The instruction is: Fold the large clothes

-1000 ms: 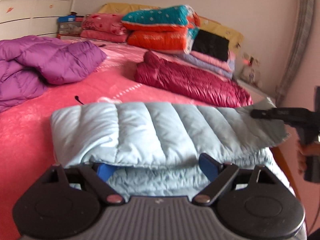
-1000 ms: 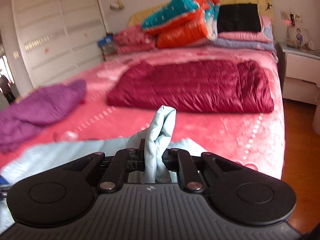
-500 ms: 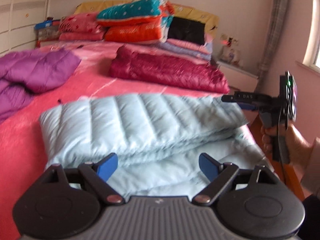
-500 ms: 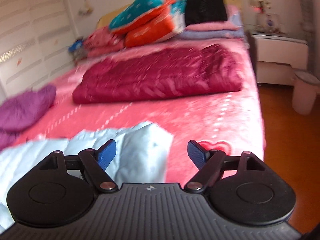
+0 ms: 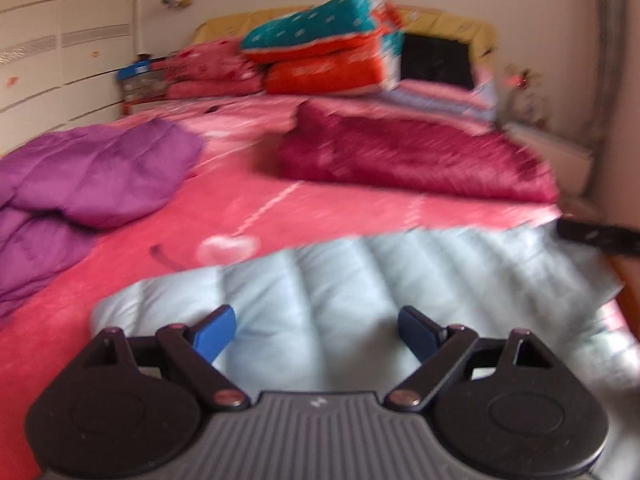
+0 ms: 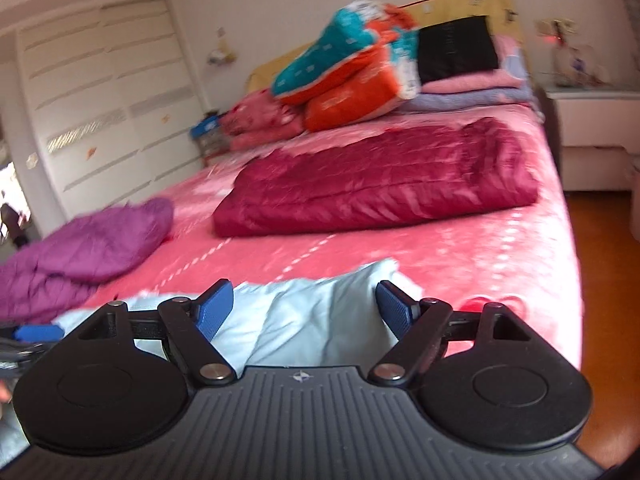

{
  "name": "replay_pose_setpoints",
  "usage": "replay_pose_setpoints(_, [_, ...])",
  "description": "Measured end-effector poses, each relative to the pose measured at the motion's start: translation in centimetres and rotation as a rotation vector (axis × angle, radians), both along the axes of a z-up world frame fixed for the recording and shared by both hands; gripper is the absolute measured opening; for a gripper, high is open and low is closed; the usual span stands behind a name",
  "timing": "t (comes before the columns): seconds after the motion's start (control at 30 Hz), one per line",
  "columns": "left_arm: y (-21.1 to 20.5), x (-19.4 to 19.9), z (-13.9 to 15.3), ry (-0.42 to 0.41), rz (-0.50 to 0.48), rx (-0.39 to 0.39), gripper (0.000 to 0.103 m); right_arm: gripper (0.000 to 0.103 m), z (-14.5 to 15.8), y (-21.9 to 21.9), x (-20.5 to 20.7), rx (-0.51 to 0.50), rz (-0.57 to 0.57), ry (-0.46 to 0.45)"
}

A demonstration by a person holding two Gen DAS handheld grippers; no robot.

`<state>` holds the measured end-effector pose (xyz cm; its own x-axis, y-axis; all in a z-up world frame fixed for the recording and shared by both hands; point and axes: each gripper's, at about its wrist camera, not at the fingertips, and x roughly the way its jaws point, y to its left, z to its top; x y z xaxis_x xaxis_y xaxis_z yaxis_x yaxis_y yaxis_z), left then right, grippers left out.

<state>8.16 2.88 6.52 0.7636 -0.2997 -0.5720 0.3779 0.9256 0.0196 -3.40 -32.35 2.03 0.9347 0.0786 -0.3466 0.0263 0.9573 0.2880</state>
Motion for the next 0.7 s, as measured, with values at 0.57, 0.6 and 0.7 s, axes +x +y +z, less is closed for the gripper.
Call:
replay_pose_setpoints(0.57, [2.8,-1.8,1.6,-0.109,-0.009,-0.085,0.090,0.101,0.9,4.6,3.0,-0.179,0.000,0.018])
replay_pose_setpoints(0.6, [2.7,-1.6,1.9,-0.116,-0.011,-0.091,0.090,0.101,1.4,4.7,2.9,-0.171,0.002,-0.011])
replay_pose_setpoints(0.7, [2.0,-0.7,1.2,-0.105,-0.021,-0.077,0.091,0.101,2.0,5.1,3.1,-0.086,0.075,-0.066])
